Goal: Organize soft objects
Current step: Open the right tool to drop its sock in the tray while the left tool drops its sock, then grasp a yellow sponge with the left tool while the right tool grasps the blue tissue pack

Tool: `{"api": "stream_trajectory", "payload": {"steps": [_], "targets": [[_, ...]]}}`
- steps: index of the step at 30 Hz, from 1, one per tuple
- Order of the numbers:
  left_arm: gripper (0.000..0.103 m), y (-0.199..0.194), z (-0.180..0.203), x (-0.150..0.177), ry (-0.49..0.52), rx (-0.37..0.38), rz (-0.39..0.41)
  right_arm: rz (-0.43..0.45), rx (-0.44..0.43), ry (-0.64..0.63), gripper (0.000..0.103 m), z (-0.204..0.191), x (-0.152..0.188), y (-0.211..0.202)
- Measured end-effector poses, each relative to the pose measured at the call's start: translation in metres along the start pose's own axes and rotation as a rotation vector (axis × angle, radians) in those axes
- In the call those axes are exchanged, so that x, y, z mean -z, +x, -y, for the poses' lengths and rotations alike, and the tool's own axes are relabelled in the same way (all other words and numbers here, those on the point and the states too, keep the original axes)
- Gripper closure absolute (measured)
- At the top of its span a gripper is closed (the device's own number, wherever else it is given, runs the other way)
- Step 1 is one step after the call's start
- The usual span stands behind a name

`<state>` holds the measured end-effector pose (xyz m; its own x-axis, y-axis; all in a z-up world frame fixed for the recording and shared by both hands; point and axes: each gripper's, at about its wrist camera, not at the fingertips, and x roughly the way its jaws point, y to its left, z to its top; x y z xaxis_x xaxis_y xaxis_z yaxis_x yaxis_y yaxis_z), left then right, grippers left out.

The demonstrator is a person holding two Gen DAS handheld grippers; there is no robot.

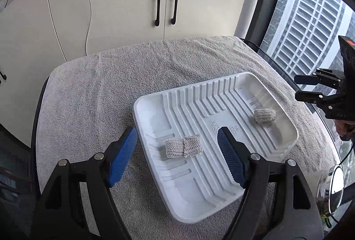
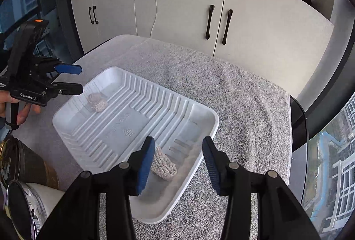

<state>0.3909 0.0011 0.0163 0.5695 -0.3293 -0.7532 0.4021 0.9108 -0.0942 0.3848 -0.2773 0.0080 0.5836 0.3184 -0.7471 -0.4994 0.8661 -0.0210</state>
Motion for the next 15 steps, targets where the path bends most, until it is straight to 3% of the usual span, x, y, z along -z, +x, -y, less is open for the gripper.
{"api": "stream_trajectory", "payload": {"steps": [6, 15], "targets": [[0.027, -0.067, -0.006, 0.022, -0.049, -0.023, 0.088, 0.081, 0.006, 0.035, 0.055, -0.002, 0.028, -0.07], [0.02, -0.135, 0.009, 0.095, -0.088, -0.038, 0.129, 0.117, 0.017, 0.052, 0.051, -0.04, 0.089, -0.136]]}}
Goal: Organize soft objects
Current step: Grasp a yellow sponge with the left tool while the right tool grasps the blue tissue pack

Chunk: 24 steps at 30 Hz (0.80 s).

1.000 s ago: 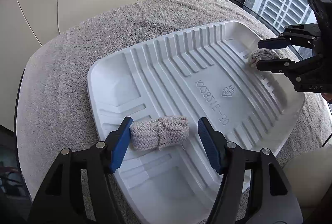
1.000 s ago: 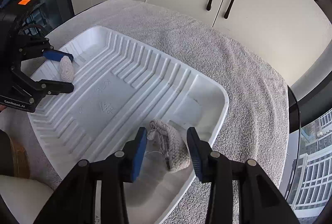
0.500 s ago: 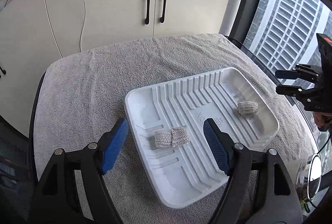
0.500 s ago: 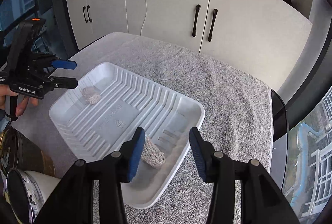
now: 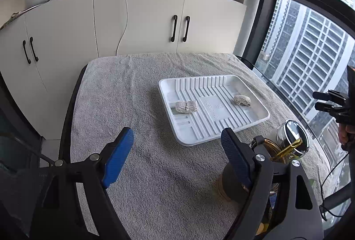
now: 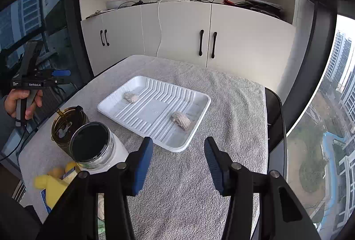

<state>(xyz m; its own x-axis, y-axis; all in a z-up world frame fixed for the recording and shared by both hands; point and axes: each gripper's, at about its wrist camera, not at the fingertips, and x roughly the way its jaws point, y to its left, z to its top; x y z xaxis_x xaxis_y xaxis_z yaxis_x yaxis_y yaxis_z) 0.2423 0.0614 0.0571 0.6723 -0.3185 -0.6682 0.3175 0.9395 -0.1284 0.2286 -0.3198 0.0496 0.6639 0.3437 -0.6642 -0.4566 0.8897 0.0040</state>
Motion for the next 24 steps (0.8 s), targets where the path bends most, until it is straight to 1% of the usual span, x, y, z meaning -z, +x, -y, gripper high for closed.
{"api": "stream_trajectory", "payload": {"steps": [3, 6, 8, 13, 15, 17, 19, 20, 24], "targets": [[0.019, -0.016, 0.007, 0.027, -0.005, 0.005, -0.001, 0.005, -0.012, 0.022, 0.051, -0.013, 0.019, -0.013], [0.019, -0.034, 0.018, 0.055, -0.014, 0.025, -0.001, 0.013, 0.005, 0.036, 0.05, -0.028, 0.039, -0.023], [0.019, -0.047, 0.026, 0.074, -0.015, 0.027, 0.0, 0.018, -0.002, 0.046, 0.05, -0.041, 0.055, -0.03], [0.018, -0.075, 0.057, 0.125, 0.011, 0.025, 0.006, 0.043, -0.011, 0.047, 0.05, -0.085, 0.099, -0.049], [0.016, -0.082, 0.071, 0.144, 0.025, 0.026, 0.002, 0.054, -0.047, 0.06, 0.05, -0.104, 0.118, -0.055], [0.015, -0.086, 0.089, 0.159, 0.059, 0.018, 0.007, 0.064, -0.08, 0.053, 0.05, -0.126, 0.135, -0.059], [0.015, -0.087, 0.105, 0.171, 0.074, 0.029, 0.006, 0.075, -0.102, 0.049, 0.047, -0.147, 0.149, -0.06], [0.015, -0.086, 0.111, 0.175, 0.075, 0.038, 0.005, 0.077, -0.123, 0.045, 0.045, -0.156, 0.155, -0.06], [0.013, -0.076, 0.132, 0.183, 0.104, 0.04, 0.015, 0.085, -0.172, -0.004, 0.045, -0.183, 0.165, -0.051]]}}
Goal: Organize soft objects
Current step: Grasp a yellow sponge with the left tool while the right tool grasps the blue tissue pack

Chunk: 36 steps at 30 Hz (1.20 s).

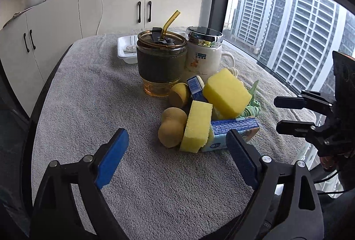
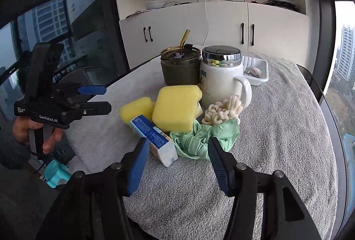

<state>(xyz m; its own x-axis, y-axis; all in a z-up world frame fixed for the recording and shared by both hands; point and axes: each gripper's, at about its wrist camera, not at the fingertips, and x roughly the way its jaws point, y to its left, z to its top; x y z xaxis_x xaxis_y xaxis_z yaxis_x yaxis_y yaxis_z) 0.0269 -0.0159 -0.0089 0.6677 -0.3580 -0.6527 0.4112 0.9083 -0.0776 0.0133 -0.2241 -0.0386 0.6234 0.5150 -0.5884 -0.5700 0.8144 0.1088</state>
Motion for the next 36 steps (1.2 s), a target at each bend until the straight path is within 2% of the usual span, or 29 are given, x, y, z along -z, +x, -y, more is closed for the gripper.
{"api": "stream_trajectory", "payload": {"steps": [3, 6, 12, 13, 15, 18, 28, 33, 34, 36], "targets": [[0.013, 0.006, 0.015, -0.001, 0.07, 0.017, 0.029, -0.012, -0.017, -0.025, 0.045, -0.007, 0.003, 0.012], [0.013, 0.02, 0.022, 0.0, 0.133, 0.05, 0.008, -0.032, -0.017, -0.022, 0.045, -0.004, 0.006, 0.025], [0.015, 0.033, 0.016, -0.004, 0.143, 0.124, -0.01, -0.055, -0.042, -0.025, 0.046, 0.001, 0.011, 0.039], [0.018, 0.033, 0.014, -0.005, 0.143, 0.128, -0.012, -0.054, -0.046, -0.032, 0.046, 0.0, 0.011, 0.039], [0.032, 0.035, 0.011, -0.005, 0.143, 0.132, -0.024, -0.053, -0.047, -0.045, 0.05, -0.001, 0.011, 0.04], [0.041, 0.034, 0.011, -0.004, 0.153, 0.152, -0.025, -0.041, -0.059, -0.063, 0.054, -0.003, 0.009, 0.038], [0.04, 0.035, 0.009, -0.007, 0.193, 0.179, -0.067, -0.069, -0.051, -0.174, 0.054, -0.01, 0.007, 0.045], [0.041, 0.03, 0.013, -0.007, 0.245, 0.25, -0.069, -0.079, -0.078, -0.213, 0.054, -0.012, 0.003, 0.051], [0.041, 0.031, 0.013, -0.006, 0.249, 0.245, -0.074, -0.078, -0.092, -0.226, 0.055, -0.013, 0.003, 0.052], [0.041, 0.034, 0.01, -0.005, 0.239, 0.233, -0.084, -0.085, -0.113, -0.246, 0.068, -0.017, 0.003, 0.056]]}}
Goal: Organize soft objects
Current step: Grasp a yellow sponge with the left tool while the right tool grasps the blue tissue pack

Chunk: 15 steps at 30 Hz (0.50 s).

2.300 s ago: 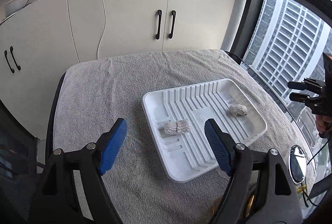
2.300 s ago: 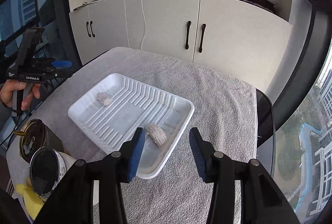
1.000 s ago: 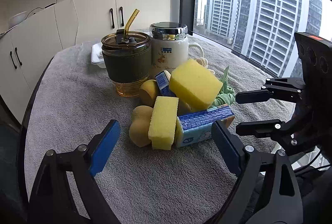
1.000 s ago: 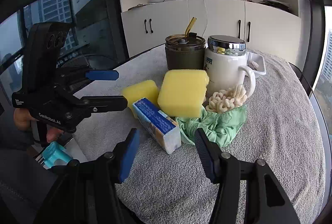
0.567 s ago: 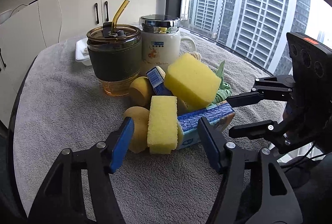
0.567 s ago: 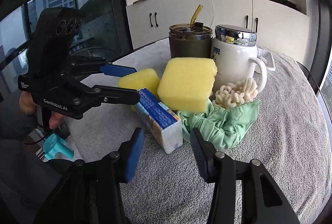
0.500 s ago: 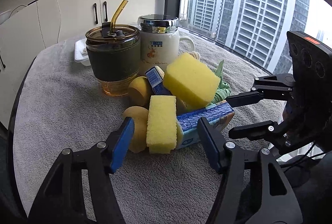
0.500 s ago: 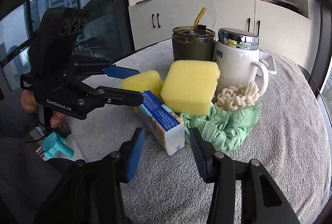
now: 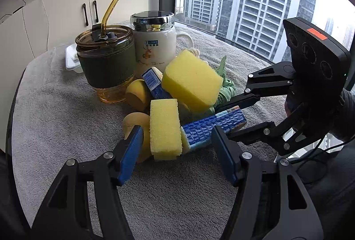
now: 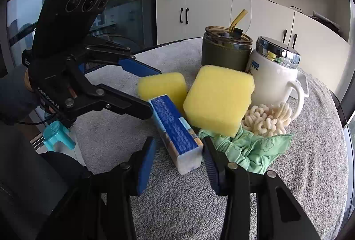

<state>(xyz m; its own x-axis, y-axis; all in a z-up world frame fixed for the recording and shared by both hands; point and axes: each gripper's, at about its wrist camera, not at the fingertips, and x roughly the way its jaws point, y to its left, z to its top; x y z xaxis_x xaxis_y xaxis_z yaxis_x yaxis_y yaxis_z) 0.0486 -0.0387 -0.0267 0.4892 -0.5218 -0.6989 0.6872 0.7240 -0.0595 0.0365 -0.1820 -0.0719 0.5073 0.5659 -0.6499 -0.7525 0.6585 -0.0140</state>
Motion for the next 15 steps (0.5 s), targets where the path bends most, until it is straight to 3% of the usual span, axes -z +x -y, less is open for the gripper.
{"api": "stream_trajectory", "payload": {"steps": [7, 9, 15], "targets": [[0.04, -0.005, -0.002, 0.003, -0.009, 0.02, 0.011, 0.011, -0.007, -0.015, 0.077, -0.007, -0.001, -0.003], [0.024, -0.006, 0.0, 0.001, -0.003, 0.026, 0.021, 0.019, -0.017, -0.02, 0.078, -0.008, 0.0, -0.015], [0.022, 0.005, 0.004, -0.006, 0.013, -0.012, 0.0, -0.056, -0.009, -0.082, 0.079, -0.011, 0.016, -0.035]]}}
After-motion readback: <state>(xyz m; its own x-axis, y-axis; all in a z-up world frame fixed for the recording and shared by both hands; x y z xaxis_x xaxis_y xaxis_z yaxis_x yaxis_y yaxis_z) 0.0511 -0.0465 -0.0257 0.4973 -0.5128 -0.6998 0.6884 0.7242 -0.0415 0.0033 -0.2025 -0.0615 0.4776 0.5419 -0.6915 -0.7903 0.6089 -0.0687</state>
